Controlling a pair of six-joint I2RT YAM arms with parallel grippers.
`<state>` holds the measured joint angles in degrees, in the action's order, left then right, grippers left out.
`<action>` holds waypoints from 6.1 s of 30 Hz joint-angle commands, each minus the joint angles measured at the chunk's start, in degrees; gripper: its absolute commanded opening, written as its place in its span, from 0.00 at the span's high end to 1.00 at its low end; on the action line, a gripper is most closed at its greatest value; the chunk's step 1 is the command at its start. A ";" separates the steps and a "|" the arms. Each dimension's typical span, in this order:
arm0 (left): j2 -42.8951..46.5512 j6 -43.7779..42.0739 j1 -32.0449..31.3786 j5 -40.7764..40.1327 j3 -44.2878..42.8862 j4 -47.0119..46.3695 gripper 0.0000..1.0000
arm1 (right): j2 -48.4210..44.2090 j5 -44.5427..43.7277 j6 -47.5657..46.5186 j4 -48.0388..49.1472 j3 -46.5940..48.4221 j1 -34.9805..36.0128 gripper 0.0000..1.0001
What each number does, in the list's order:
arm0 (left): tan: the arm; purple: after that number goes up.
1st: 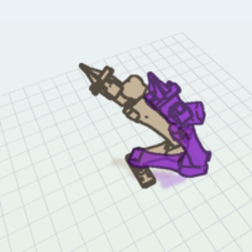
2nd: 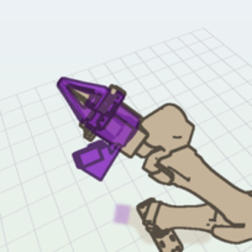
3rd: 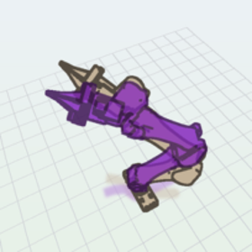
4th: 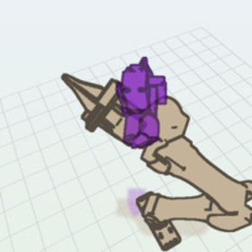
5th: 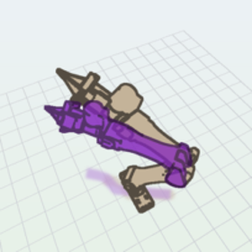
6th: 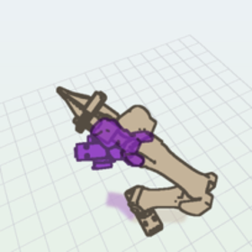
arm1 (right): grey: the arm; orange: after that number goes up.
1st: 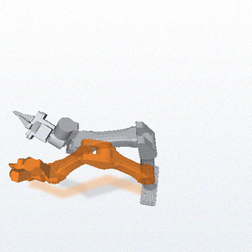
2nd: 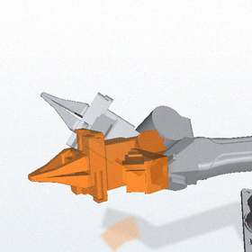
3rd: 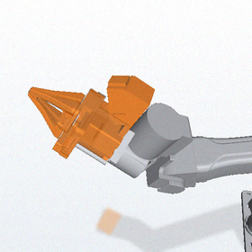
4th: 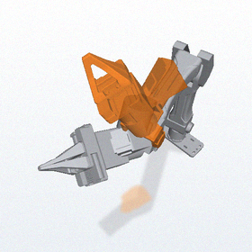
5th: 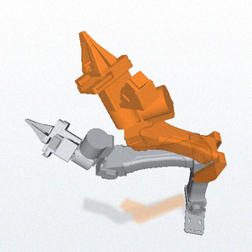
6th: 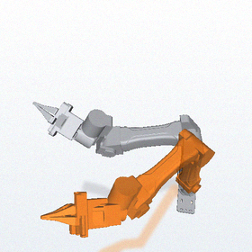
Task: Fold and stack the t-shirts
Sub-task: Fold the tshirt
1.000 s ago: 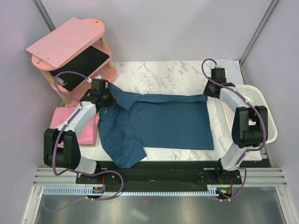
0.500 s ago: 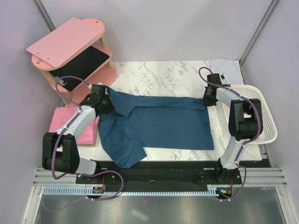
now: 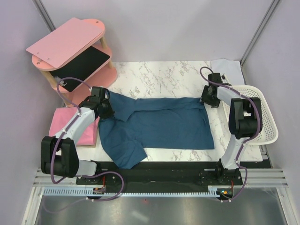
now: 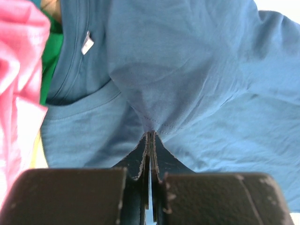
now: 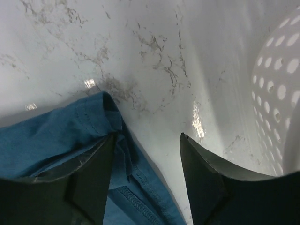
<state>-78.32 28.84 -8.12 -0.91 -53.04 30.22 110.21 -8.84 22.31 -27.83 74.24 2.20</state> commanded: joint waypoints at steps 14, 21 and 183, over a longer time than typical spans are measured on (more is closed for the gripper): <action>-0.61 -4.23 -3.13 -1.73 -0.84 6.61 0.98 | -11.60 4.79 -3.93 5.77 -1.11 0.96 0.02; -1.56 -5.37 -3.22 -2.52 -4.00 8.01 0.98 | -10.37 12.49 -2.36 9.36 -3.22 1.41 0.10; -24.51 18.28 -14.12 -15.62 -7.16 -39.36 0.98 | -11.78 15.61 -5.78 15.00 -4.54 3.16 0.79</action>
<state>-101.43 52.49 -22.68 -12.51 -54.76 -9.67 98.02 5.32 16.71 -14.11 68.66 5.52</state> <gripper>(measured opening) 0.078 0.208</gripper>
